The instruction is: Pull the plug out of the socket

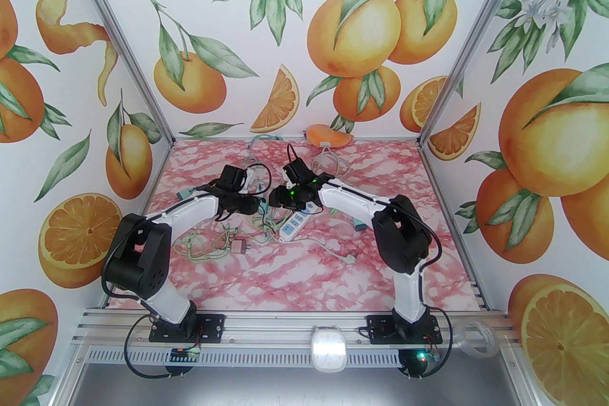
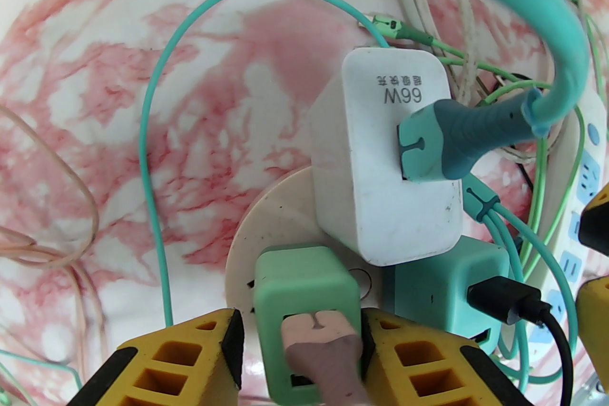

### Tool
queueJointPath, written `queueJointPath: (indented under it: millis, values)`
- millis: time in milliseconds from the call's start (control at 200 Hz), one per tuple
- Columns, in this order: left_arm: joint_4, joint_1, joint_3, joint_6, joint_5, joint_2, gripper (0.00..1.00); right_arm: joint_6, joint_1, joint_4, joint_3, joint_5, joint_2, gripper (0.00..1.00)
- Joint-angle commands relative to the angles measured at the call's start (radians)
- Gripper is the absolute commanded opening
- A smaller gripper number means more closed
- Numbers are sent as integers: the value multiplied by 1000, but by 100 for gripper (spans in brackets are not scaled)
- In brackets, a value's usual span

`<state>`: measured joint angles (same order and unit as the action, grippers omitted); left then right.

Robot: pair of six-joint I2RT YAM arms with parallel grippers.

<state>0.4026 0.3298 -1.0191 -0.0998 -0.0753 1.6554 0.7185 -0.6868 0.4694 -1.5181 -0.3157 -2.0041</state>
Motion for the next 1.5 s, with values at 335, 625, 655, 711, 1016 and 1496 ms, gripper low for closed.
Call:
queueJointPath:
  millis: [335, 625, 655, 711, 1016, 1496]
  values:
    - [-19, 9, 3, -206, 154, 17, 27, 51, 27, -118, -86, -72, -44, 52]
    - [-27, 33, -19, -247, 154, 30, 27, 88, 45, -184, -189, -112, -158, 46]
    - [-25, 36, -22, -248, 154, 33, 27, 98, 45, -193, -193, -120, -170, 43]
    - [-20, 38, -25, -249, 154, 38, 27, 110, 43, -207, -195, -134, -187, 41]
    - [0, 40, -53, -276, 153, 55, 26, 166, 40, -307, -7, -142, -111, 39]
    - [14, 51, -79, -286, 154, 84, 25, 224, 8, -417, 90, -165, -75, 44]
